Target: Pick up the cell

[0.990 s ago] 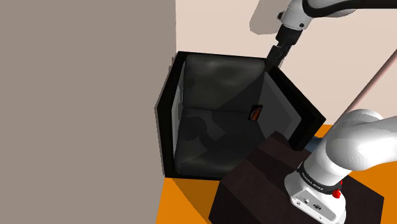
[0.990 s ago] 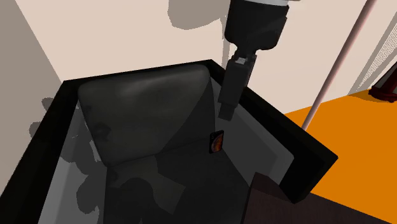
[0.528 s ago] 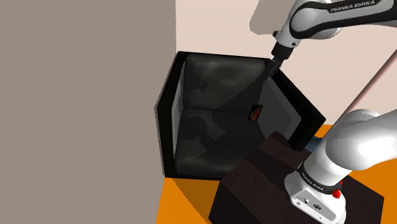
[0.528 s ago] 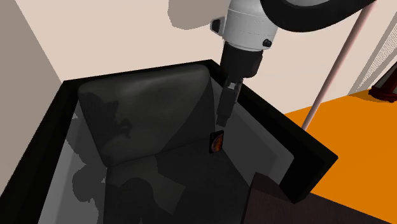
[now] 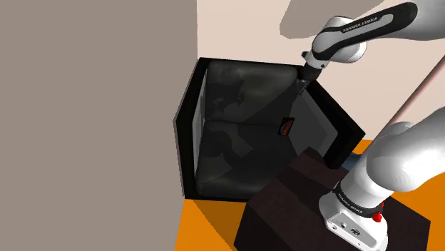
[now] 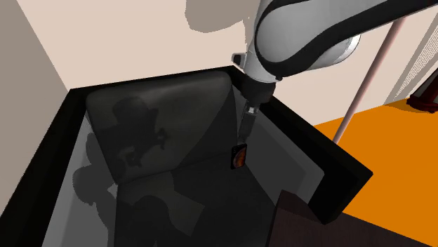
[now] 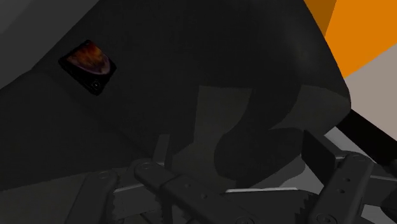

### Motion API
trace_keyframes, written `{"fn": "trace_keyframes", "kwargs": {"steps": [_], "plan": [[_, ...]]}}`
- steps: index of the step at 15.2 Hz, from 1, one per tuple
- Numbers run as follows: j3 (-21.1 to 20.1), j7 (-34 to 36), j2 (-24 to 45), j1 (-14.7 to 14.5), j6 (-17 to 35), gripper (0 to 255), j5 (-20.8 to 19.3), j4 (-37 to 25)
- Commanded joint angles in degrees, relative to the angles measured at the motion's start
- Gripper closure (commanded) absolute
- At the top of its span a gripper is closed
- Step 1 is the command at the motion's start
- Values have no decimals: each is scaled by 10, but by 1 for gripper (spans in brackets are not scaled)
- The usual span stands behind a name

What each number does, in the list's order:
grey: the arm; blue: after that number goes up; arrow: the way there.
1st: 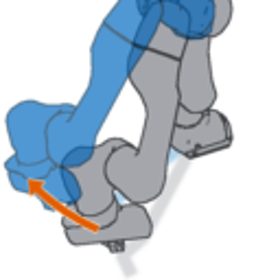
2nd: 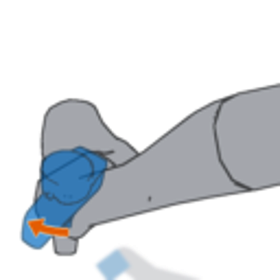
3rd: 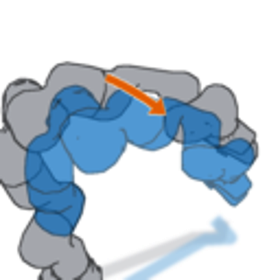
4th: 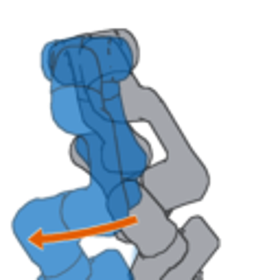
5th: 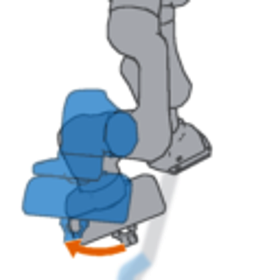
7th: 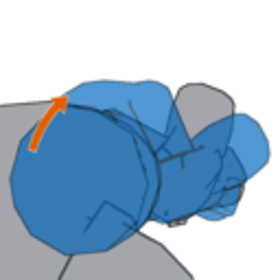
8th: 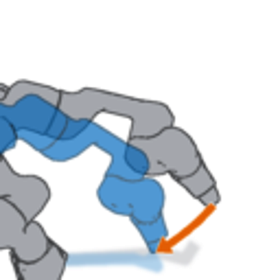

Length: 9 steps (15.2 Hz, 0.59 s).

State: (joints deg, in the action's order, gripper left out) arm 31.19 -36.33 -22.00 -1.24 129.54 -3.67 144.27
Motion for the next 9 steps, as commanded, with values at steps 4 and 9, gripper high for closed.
{"fn": "trace_keyframes", "kwargs": {"steps": [4, 9], "plan": [[79, -133, 126, -43, 73, 0, 96, -34], [113, -315, 283, -54, 94, 0, 278, -99]]}}
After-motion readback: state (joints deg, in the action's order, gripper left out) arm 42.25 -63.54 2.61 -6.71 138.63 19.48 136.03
